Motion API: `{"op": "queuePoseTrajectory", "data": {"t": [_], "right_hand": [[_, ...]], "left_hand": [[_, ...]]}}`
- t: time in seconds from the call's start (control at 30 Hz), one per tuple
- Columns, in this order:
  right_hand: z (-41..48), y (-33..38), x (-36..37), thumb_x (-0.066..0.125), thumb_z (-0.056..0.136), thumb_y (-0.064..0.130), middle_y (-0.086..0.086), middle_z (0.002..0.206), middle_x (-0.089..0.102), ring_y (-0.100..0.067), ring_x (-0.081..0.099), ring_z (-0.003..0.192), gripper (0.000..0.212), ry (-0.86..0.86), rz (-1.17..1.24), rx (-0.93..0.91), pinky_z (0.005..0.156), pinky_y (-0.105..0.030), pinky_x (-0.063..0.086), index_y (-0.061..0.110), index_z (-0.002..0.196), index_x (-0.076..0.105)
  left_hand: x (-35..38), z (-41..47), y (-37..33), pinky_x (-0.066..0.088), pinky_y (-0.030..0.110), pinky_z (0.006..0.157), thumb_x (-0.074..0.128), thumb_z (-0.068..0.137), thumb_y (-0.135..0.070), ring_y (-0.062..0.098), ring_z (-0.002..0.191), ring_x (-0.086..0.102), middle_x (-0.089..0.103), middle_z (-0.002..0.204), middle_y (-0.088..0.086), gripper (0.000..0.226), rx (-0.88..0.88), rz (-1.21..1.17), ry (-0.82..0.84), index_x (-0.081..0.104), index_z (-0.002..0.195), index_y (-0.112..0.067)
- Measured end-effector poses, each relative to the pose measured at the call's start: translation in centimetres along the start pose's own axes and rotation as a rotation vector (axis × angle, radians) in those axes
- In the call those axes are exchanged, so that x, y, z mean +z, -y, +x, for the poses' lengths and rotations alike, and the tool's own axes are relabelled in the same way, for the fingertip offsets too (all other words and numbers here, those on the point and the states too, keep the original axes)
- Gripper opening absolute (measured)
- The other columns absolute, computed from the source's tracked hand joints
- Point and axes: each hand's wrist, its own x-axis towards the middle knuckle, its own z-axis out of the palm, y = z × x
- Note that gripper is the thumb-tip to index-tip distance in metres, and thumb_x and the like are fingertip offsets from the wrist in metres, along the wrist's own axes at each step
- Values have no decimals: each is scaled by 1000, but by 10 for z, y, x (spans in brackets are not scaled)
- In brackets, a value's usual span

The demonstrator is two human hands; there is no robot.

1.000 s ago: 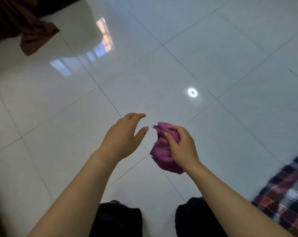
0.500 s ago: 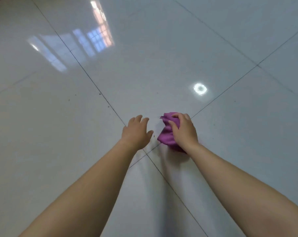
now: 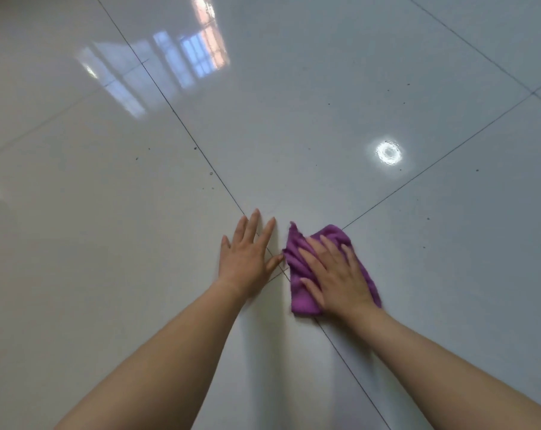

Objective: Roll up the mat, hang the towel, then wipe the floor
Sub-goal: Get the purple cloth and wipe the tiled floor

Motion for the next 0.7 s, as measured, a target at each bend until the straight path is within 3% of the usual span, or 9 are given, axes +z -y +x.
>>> {"op": "queuePoseTrajectory", "data": {"t": [0.1,0.2,0.27,0.33,0.37,0.43,0.53,0.6,0.7], "right_hand": [[27,-24,-3,36,85,41,-10,135,53,-27,36,127,49,-35,14,171,103,-47,24,18,127,47],[43,-18,-10,36,84,37,-14,132,54,-33,46,124,50,-35,60,304,99,-53,37,12,122,57],[37,-8,-6,37,84,36,-13,130,55,-32,43,123,48,-44,69,177,94,-55,42,13,121,56],[27,-14,-2,39,85,36,-11,132,54,-31,42,123,45,-39,88,-5,96,-48,44,16,123,53],[26,-22,-2,40,86,36,-11,133,53,-31,44,123,43,-40,104,-32,98,-46,41,17,123,52],[30,-35,-7,38,87,39,-12,138,48,-33,44,126,45,-32,121,90,104,-45,27,20,125,54],[33,-31,-13,33,89,46,-7,148,35,-30,24,137,47,-14,91,347,109,-52,4,33,132,48],[30,-17,-14,33,89,47,-6,149,32,-32,20,139,47,-5,123,442,107,-62,12,37,134,45],[25,2,-12,30,89,47,-12,145,39,-38,32,134,51,42,162,408,102,-61,28,28,132,51]], "left_hand": [[-3,-1,10,13,52,114,30,94,-57,20,145,-12,-20,156,-4,69,-29,13,4,-8,147,-36],[-4,-1,14,14,54,113,30,94,-56,20,145,-12,-21,156,-4,68,-29,32,15,-10,147,-37],[-4,0,13,13,55,113,30,94,-56,20,144,-14,-22,156,-4,68,-30,20,28,-10,146,-37],[-5,0,13,13,54,113,31,94,-55,20,144,-14,-22,156,-4,69,-34,11,42,-10,147,-37],[-6,0,13,14,54,113,32,94,-55,20,144,-13,-22,156,-4,69,-31,14,49,-10,147,-37],[-8,0,16,17,54,112,33,95,-54,21,145,-12,-21,156,-3,70,-22,29,60,-9,147,-36],[-11,0,17,19,53,112,35,95,-52,22,145,-12,-21,156,-3,70,-6,27,72,-8,147,-35],[-13,-1,18,20,52,113,36,95,-50,21,145,-11,-20,156,-3,69,-3,6,74,-6,148,-35],[-14,-3,22,21,51,113,38,96,-47,20,145,-8,-16,157,-3,67,-5,-27,66,-2,148,-35]]}}
